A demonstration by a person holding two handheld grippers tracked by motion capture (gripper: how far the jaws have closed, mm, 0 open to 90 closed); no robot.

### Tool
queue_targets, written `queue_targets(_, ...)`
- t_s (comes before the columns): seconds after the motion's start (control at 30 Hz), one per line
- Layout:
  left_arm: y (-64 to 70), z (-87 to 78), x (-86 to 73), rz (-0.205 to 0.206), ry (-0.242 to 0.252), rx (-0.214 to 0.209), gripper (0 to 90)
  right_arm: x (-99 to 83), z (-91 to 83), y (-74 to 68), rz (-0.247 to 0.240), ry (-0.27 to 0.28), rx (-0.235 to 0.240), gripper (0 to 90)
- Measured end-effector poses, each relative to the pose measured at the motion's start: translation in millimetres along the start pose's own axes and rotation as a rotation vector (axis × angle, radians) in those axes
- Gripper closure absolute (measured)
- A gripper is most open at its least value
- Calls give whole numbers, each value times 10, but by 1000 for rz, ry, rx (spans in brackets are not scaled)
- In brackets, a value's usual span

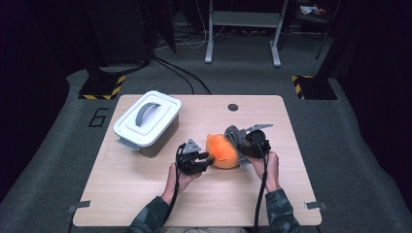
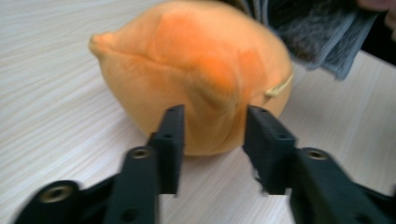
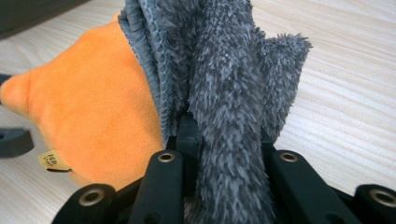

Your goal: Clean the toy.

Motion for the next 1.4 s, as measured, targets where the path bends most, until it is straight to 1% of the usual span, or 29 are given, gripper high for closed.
queue_targets(0.03,-8,12,-18,8,1,3,535,-2,-1,-4,6,-3,7,736)
queue_targets(0.1,-25,63,-45,8,-21,13,464,3,4,19,0,-4,1,736)
queue_targets(0.13,-25,80,-46,20,-28,19,440,9,6,24,0,-3,3,736)
queue_targets(0.2,-5,120,-30,42,-28,41,420,14,12,22,6,-12,6,736)
queue_targets(0.23,3,137,-18,54,-24,41,420,18,11,18,9,-12,5,736)
queue_targets(0.3,19,184,-5,81,-43,65,424,27,16,29,-3,-10,2,736)
queue_targets(0.33,20,194,3,104,-46,67,437,28,21,26,7,-8,3,736)
queue_targets(0.37,16,204,12,110,-42,76,459,29,26,32,8,-5,2,736)
queue_targets(0.47,23,236,23,108,-35,75,553,24,39,43,13,-8,6,737)
queue_targets(0.5,19,242,31,120,-43,82,585,25,38,40,15,-9,7,737)
queue_targets(0.53,25,243,34,119,-43,76,626,29,40,47,7,-6,5,737)
queue_targets(0.57,12,240,43,119,-38,86,654,32,41,46,12,-3,2,737)
queue_targets(0.63,7,241,49,107,-33,81,717,33,29,54,3,2,1,737)
queue_targets(0.73,8,244,50,104,-37,90,766,33,17,61,9,15,6,736)
queue_targets(0.77,20,241,59,106,-43,86,780,35,-10,76,19,36,14,736)
queue_targets(0.8,19,240,66,104,-37,88,788,31,-28,93,13,46,13,736)
queue_targets(0.83,25,237,72,89,-33,76,794,27,-44,104,8,51,13,737)
queue_targets(0.87,23,233,80,83,-28,68,798,30,-69,98,26,58,13,737)
queue_targets(0.9,27,231,89,76,-26,62,801,26,-99,103,28,61,10,737)
queue_targets(0.97,37,217,108,62,-24,46,807,29,-166,120,12,77,5,737)
queue_targets(1.03,49,204,128,50,-25,37,812,47,-235,103,4,98,-1,737)
queue_targets(1.1,64,189,155,31,-21,30,816,60,-301,62,-7,108,4,737)
queue_targets(1.13,73,180,169,30,-22,15,818,68,-333,31,-6,116,6,737)
queue_targets(1.17,91,172,183,2,-20,2,819,81,-358,-5,-11,122,12,737)
queue_targets(1.23,105,146,214,-16,-19,-12,820,107,-394,-80,-27,130,22,737)
queue_targets(1.27,108,131,228,-21,-19,-15,820,120,-406,-120,-37,131,22,737)
queue_targets(1.3,102,115,240,-13,-19,-6,820,133,-413,-169,-43,131,31,737)
queue_targets(1.33,116,101,245,-23,-21,-14,820,151,-415,-210,-56,138,37,737)
queue_targets(1.4,128,87,254,-26,-22,-18,819,178,-402,-294,-72,135,45,736)
Point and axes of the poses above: each handheld gripper's, and its own axes: z roughly forward along the jaws, x roughly out of its top, y roughly to its right, the point moved 7 cm from there along z, roughly forward along the jaws, and after that the axes turned 10 degrees about -y, right-handed, at the moved point
